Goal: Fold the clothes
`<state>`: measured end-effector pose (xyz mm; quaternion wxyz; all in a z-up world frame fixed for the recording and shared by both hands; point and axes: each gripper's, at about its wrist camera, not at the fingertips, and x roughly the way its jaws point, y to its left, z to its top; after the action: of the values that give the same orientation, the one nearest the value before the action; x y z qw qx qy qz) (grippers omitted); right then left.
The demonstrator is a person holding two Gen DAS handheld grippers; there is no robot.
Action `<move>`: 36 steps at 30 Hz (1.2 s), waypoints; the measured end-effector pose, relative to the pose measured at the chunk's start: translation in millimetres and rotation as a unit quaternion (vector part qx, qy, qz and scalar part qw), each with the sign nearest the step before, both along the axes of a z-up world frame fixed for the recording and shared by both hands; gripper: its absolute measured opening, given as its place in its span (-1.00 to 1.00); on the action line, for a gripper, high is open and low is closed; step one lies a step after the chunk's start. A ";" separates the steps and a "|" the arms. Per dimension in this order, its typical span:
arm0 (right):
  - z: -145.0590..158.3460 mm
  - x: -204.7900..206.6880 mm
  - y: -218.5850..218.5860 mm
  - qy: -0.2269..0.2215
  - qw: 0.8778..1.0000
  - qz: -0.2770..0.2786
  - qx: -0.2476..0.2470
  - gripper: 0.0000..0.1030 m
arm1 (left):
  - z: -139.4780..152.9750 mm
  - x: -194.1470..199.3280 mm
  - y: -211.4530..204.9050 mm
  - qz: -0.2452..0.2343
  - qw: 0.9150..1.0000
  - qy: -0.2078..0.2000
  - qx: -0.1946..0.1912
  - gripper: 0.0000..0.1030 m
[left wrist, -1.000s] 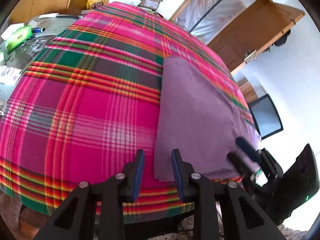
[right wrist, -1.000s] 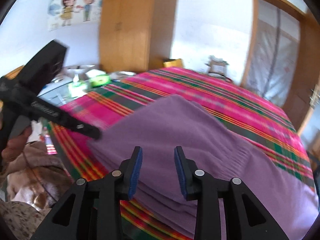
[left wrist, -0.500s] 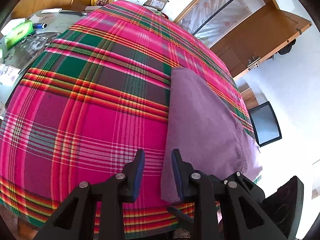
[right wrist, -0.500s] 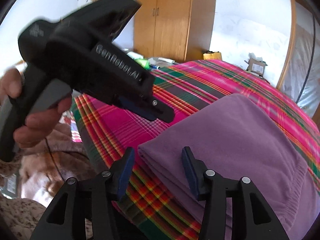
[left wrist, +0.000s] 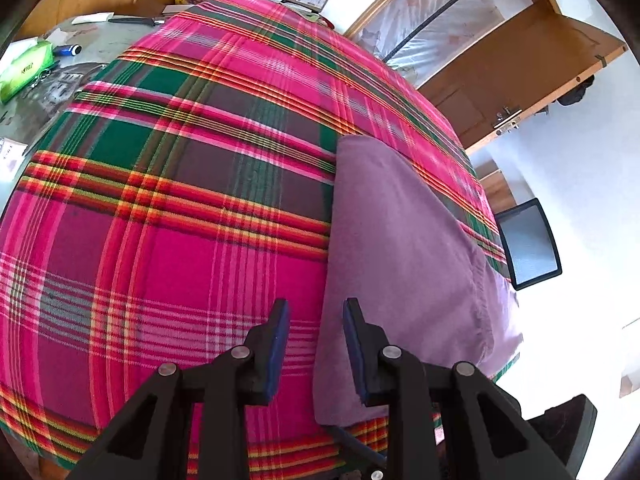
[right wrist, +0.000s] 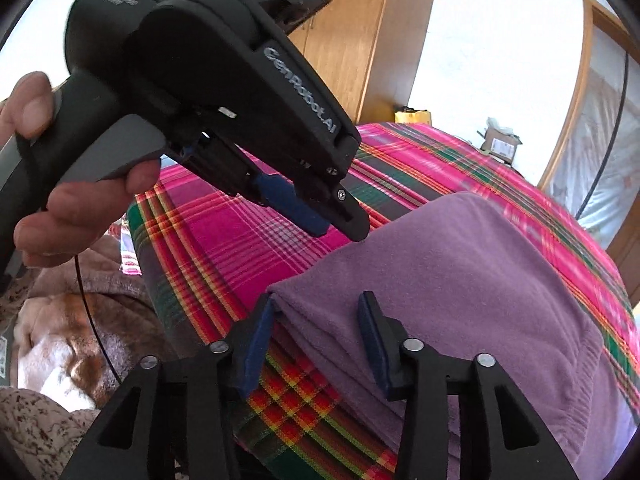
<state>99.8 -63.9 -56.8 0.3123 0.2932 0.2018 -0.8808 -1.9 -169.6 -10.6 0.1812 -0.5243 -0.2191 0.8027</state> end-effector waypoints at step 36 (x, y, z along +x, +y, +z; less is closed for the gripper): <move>33.2 12.6 40.2 0.018 0.994 -0.035 -0.098 -0.78 | -27.7 -38.1 5.2 -0.015 0.987 -0.090 0.135 -0.46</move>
<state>112.3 -23.7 -23.6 0.3044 0.2519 0.1092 -0.9121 -40.0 -164.4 -38.3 0.2413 -0.5683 -0.3330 0.7127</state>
